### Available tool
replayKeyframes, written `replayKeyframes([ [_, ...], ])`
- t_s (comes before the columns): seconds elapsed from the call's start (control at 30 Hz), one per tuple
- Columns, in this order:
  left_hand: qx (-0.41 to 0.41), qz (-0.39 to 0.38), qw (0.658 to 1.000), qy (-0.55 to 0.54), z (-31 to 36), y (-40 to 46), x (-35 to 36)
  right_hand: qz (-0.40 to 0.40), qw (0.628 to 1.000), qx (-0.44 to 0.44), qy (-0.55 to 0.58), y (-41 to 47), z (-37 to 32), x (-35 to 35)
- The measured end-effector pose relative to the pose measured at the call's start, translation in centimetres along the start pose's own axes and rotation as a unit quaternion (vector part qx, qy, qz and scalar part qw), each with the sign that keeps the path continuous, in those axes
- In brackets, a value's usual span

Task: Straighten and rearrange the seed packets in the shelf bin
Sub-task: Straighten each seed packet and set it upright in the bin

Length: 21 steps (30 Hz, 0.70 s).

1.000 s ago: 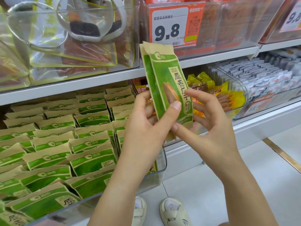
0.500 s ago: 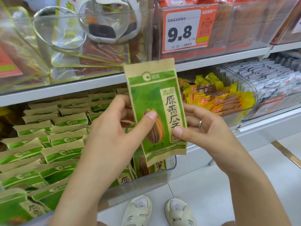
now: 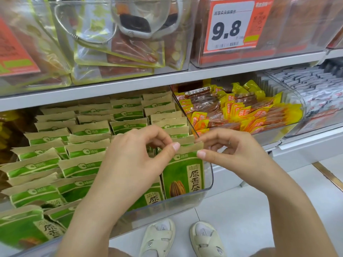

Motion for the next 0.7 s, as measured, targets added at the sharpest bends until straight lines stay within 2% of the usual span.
replayKeyframes([
  [0.2, 0.017, -0.022, 0.999, 0.015, 0.23, -0.06, -0.06, 0.041, 0.998, -0.006, -0.04, 0.33, 0.58, 0.2],
  [0.43, 0.012, -0.042, 0.996, 0.081, 0.56, 0.1, 0.46, 0.047, 0.987, -0.009, -0.156, 0.27, 0.49, -0.27],
  [0.7, 0.022, -0.103, 0.984, 0.147, 0.82, 0.29, 0.61, 0.035, 0.97, 0.001, -0.241, 0.14, -0.18, -0.26],
])
Point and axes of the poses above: each hand's wrist, its own y-axis towards the middle knuckle, its own x-axis out of the palm, z = x × y, the point moved 1 cm from there along y, towards the middle knuckle, and after that the axes turned 7 degrees about y, right-handed, at the moved point
